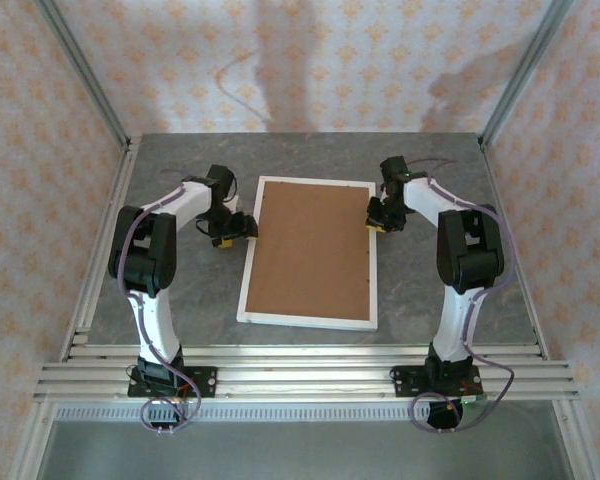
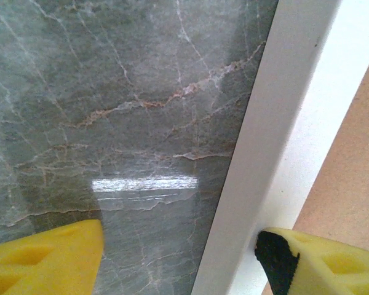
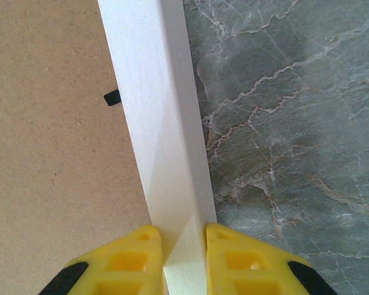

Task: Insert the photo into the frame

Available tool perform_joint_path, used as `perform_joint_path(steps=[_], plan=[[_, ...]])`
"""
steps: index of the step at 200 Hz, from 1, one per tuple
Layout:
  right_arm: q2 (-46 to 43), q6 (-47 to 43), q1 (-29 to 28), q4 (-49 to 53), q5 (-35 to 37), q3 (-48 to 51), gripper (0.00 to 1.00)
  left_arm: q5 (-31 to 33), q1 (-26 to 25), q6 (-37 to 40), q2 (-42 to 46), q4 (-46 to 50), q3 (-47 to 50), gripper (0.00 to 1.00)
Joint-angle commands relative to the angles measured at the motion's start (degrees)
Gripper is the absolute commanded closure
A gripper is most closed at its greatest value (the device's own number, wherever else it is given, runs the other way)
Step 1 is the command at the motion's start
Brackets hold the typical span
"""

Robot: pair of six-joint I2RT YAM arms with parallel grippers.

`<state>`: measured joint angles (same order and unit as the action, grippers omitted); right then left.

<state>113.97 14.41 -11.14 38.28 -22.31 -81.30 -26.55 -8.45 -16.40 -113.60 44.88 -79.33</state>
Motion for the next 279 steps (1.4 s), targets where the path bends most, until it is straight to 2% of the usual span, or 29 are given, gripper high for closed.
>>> perform_joint_path(steps=[1, 55, 84, 122, 155, 194, 245, 279], plan=[[4.42, 1.8, -0.53, -0.15, 1.53, 3.27, 0.83, 1.11, -3.01, 1.79, -1.71, 3.58, 3.15, 0.29], [4.9, 2.9, -0.51, -0.74, 1.04, 3.68, 0.83, 0.14, -7.3, -0.44, -5.23, 2.27, 2.45, 0.29], [5.02, 4.41, -0.55, -1.55, 1.16, 4.64, 0.84, 2.29, -10.29, -1.72, -7.7, 0.46, 2.48, 0.29], [5.8, 6.23, -1.06, -2.99, 0.8, 6.02, 0.86, 3.55, -10.95, -3.52, -10.34, -3.34, 4.45, 0.29], [5.91, 8.19, -1.26, -4.58, 0.52, 7.15, 0.86, 5.22, -12.76, -3.46, -11.47, -2.86, 3.09, 0.29], [5.73, 9.0, -1.34, -4.63, 0.61, 7.01, 0.86, 4.4, -13.26, -4.57, -11.73, -3.32, 1.86, 0.29], [4.42, 8.81, -1.26, -3.4, 2.16, 6.52, 0.86, 6.19, -12.59, -4.07, -4.54, 1.78, -2.89, 0.28], [4.23, 8.08, -1.21, -1.98, 3.21, 5.98, 0.86, 6.32, -8.88, -4.16, 2.35, 3.44, -3.64, 0.26]])
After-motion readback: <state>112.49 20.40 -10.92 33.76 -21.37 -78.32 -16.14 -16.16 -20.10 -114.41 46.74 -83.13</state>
